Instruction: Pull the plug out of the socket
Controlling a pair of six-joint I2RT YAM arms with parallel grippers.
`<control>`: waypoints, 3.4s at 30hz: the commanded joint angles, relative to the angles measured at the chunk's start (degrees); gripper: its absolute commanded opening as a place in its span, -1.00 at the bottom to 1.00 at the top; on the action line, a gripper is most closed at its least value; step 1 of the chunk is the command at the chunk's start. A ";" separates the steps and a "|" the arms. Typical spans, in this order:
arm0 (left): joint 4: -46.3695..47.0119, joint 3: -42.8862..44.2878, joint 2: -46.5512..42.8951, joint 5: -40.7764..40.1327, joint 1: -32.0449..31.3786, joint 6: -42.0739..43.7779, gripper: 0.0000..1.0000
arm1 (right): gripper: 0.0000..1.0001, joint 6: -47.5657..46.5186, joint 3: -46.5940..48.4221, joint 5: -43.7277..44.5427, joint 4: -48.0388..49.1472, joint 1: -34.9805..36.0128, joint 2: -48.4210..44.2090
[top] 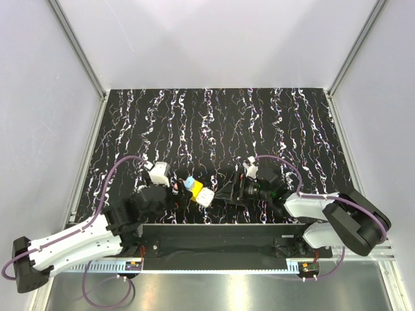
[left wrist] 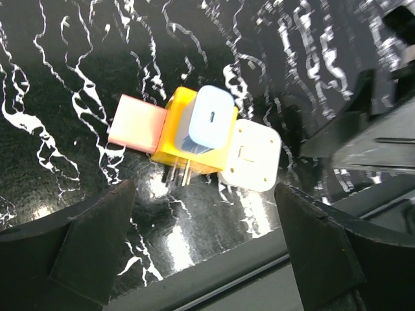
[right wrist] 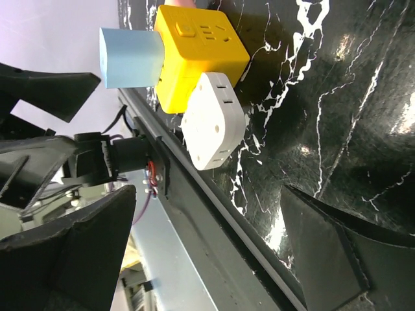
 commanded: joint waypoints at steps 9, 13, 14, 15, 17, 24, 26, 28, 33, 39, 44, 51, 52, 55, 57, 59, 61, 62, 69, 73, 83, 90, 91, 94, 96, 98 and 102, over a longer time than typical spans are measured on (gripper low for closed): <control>10.83 -0.03 14.72 -4.67 -0.19 4.70 0.98 | 0.99 -2.26 1.70 -3.64 -1.16 -0.19 0.33; 17.25 -2.57 14.91 -1.86 -0.19 8.05 0.95 | 0.99 -0.94 1.70 -4.79 1.92 -0.11 2.35; 18.74 -2.75 14.65 -1.60 -0.19 8.49 0.94 | 0.99 -0.94 1.96 -4.96 2.19 -0.19 2.87; 19.28 -3.01 14.65 -1.51 -0.11 9.02 0.93 | 0.99 -1.02 2.05 -5.23 2.28 -0.11 3.23; 20.16 -2.67 15.96 -1.33 -0.11 10.25 0.91 | 0.99 -1.02 2.67 -5.49 2.11 -0.11 4.19; 19.81 0.94 23.61 -1.42 0.42 12.36 0.83 | 0.99 -0.50 4.43 -6.38 2.90 0.33 5.43; 20.51 1.11 25.10 -0.98 0.68 12.54 0.76 | 1.00 -0.41 4.69 -6.11 2.46 0.60 4.99; 21.38 0.68 25.63 -1.24 1.12 12.45 0.67 | 0.99 -0.23 4.60 -5.58 2.02 0.94 4.55; 24.21 -0.12 24.58 0.17 1.39 13.59 0.67 | 0.99 -0.41 4.60 -4.70 0.79 1.74 4.46; 24.47 0.41 26.16 0.69 1.48 14.12 0.50 | 0.99 -0.23 5.92 -3.74 0.35 3.58 5.69; 26.22 0.24 27.74 1.04 1.48 13.68 0.42 | 0.95 0.47 7.85 -2.86 0.61 5.34 7.80; 26.93 0.41 28.18 1.40 1.83 14.21 0.28 | 0.88 1.70 8.30 -2.51 2.81 6.75 10.87; 27.02 0.41 28.18 1.40 1.92 14.21 0.27 | 0.87 1.87 8.21 -2.33 2.90 6.75 11.14; 26.93 0.50 28.53 1.48 2.00 14.12 0.15 | 0.80 2.14 8.29 -1.71 2.98 6.84 11.93; 26.84 0.59 28.88 1.48 2.00 14.12 0.09 | 0.75 2.31 8.12 -1.19 3.25 6.84 12.46; 26.84 0.50 29.06 1.31 2.00 14.04 -0.03 | 0.67 2.58 8.12 0.04 3.42 6.92 12.81; 26.67 0.32 29.32 1.04 2.00 13.95 -0.06 | 0.57 2.58 8.21 1.88 2.90 6.75 13.34; 26.67 0.06 29.41 0.96 2.00 13.86 -0.10 | 0.50 2.58 8.38 2.50 2.37 6.66 13.51; 25.88 -1.17 28.27 0.69 2.18 12.98 -0.39 | 0.22 3.37 10.49 6.37 3.07 6.84 15.89; 25.52 -1.70 26.69 1.22 2.27 13.07 -0.57 | 0.20 2.05 12.69 5.67 2.19 6.75 17.12; 25.79 -2.22 26.95 0.69 2.71 12.28 -1.00 | -0.19 5.21 9.88 5.06 12.99 6.75 21.51; 25.79 -2.58 26.95 -0.01 2.80 11.49 -1.00 | -0.14 5.48 7.68 6.90 19.67 6.66 22.92; 25.70 -2.58 26.78 -0.19 2.80 11.31 -1.00 | -0.13 5.48 7.42 6.90 20.47 6.49 23.09; 25.35 -2.75 26.34 -0.71 2.88 10.78 -1.00 | -0.10 6.09 6.10 6.81 24.51 6.13 24.67; 25.35 -2.84 26.25 -0.89 2.88 10.52 -1.00 | -0.10 7.05 5.22 6.37 27.14 5.78 26.69; 25.35 -3.10 25.81 -0.98 2.88 10.26 -1.00 | -0.10 7.76 4.61 5.67 31.53 5.61 29.32; 24.91 -3.46 25.28 -1.85 2.88 9.12 -1.00 | -0.20 10.31 4.17 4.70 37.69 5.43 33.19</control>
